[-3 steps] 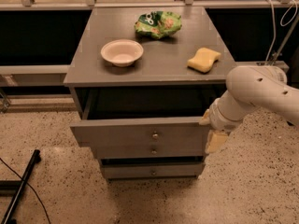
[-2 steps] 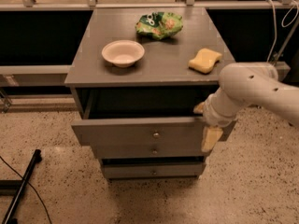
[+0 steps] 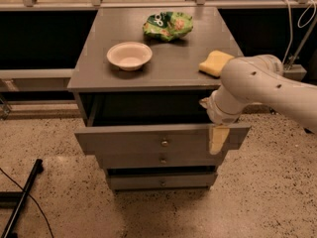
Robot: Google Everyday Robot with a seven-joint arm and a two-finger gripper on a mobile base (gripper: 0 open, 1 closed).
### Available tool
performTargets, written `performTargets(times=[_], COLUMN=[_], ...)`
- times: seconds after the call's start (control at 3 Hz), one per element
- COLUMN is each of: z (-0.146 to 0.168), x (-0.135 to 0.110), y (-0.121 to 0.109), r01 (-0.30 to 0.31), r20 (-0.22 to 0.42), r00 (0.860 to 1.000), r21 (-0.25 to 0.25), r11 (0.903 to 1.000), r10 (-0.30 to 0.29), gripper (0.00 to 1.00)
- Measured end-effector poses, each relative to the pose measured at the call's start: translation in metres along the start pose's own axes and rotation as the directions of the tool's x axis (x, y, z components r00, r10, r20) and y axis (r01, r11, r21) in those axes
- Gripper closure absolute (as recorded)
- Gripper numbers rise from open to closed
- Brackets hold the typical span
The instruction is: Open top drawer
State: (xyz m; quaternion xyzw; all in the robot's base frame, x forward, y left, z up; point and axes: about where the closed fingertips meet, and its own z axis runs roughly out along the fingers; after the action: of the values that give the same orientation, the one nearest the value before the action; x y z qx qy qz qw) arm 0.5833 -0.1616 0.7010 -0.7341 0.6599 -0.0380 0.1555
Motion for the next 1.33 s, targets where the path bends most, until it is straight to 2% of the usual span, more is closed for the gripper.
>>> performTargets(times=[0.33,0.67,1.0,1.33], z=[0.023,0.049,0.065,0.063], x=[-0.003,0.003,0.012,0.016], y=[-0.015,-0.013,0.007,0.017], r01=[0.003,-0.017,-0.022,-0.017], r20=[-0.002,0.004,0.015,0.02], r00=[1.0,1.0,1.0,1.0], r21=[-0.023,-0.071,-0.145,-0.17], r11=[0.9997,0.9973,0.9892,0.9853], r10=[-0.003,0.018,0.025,0.021], gripper=[0.04,0.08,0.25,0.35])
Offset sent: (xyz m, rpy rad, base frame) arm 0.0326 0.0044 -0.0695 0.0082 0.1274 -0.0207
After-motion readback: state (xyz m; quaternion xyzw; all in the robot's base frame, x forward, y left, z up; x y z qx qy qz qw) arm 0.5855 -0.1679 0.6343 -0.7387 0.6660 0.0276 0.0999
